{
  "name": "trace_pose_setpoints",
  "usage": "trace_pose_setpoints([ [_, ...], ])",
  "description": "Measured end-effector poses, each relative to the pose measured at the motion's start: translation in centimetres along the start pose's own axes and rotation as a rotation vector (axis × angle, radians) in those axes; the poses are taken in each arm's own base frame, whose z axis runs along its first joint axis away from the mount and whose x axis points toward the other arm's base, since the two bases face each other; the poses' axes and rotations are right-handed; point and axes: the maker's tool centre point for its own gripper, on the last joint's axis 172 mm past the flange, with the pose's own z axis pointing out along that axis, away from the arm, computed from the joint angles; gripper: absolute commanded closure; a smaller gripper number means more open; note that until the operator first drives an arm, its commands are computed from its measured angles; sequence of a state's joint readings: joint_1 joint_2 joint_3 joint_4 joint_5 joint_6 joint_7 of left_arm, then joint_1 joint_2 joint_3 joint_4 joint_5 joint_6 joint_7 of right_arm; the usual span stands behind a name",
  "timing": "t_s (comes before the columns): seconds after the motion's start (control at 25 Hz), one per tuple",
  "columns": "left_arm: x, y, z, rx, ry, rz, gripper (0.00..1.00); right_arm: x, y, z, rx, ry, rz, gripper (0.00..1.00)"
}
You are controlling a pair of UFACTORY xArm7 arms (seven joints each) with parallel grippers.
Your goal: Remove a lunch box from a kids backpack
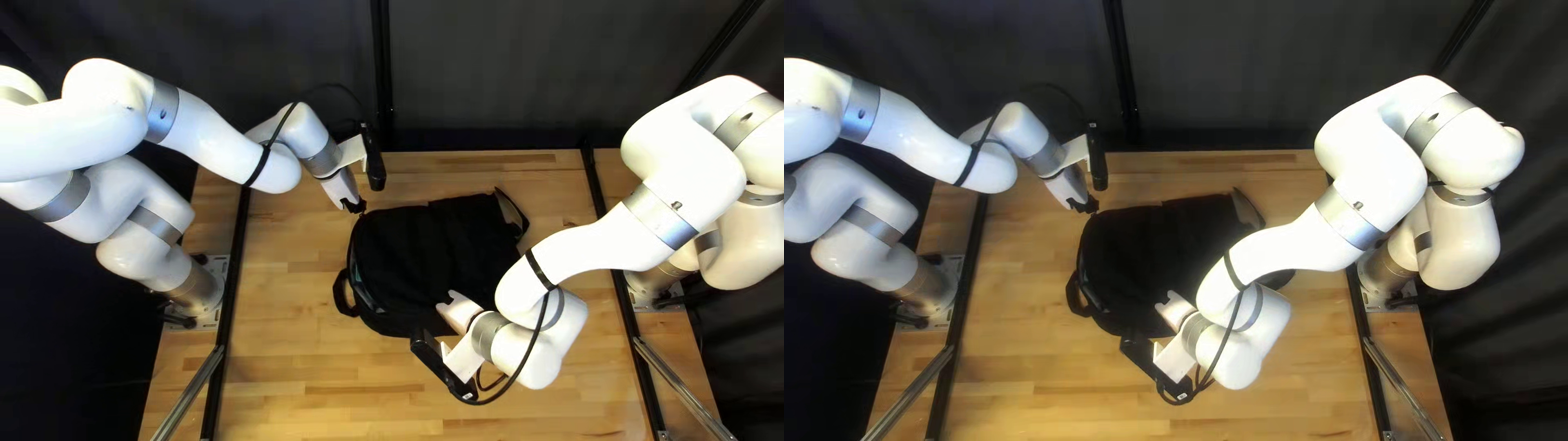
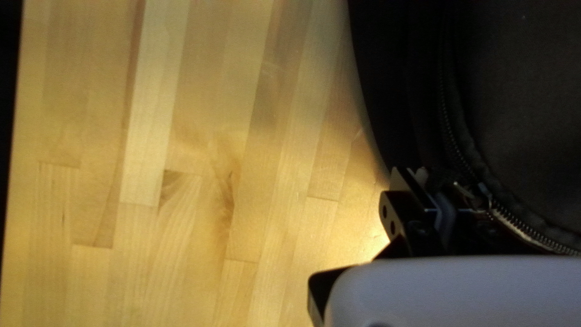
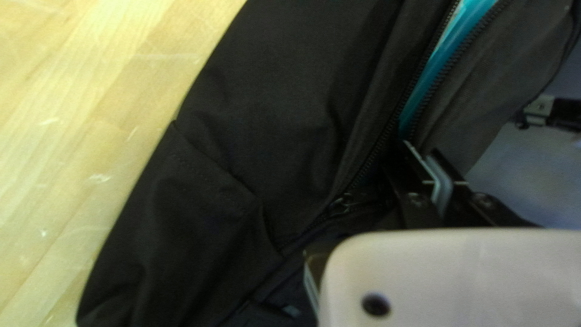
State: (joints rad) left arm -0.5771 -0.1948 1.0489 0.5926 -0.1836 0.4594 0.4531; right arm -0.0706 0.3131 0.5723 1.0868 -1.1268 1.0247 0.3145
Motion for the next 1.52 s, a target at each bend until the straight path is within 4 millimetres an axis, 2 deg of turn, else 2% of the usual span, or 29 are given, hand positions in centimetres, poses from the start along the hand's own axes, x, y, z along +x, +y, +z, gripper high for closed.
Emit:
trace_pose_setpoints([
  [0.4, 1.9, -0.9, 1.0, -0.014, -0.023, 0.035, 1.0, 0.5, 0.3, 0.2, 0.0, 0.001, -0.015, 1.0],
  [0.88, 4.7, -2.5, 0.9, -0.015, -0.028, 0.067, 1.0, 1.2, 0.5, 0.7, -0.001, 0.005, -0.034, 1.0],
  [1.2, 7.2, -2.5, 1.3, -0.017, -0.024, 0.084, 1.0, 1.3, 0.6, 0.7, 0.0, 0.006, -0.04, 1.0],
  [1.36, 7.8, -2.2, 1.7, -0.026, -0.03, 0.097, 0.99, 1.4, 0.7, 0.6, 0.0, 0.006, -0.04, 1.0],
  [1.4, 7.8, -2.2, 1.7, -0.028, -0.031, 0.098, 0.93, 1.5, 0.7, 0.6, 0.0, 0.006, -0.04, 1.0],
  [1.44, 7.8, -2.2, 1.7, -0.028, -0.032, 0.1, 0.03, 1.5, 0.8, 0.6, 0.0, 0.005, -0.04, 1.0],
  [1.52, 7.6, -2.3, 1.3, -0.027, -0.033, 0.102, 0.0, 1.5, 0.8, 0.6, 0.001, 0.005, -0.04, 1.0],
])
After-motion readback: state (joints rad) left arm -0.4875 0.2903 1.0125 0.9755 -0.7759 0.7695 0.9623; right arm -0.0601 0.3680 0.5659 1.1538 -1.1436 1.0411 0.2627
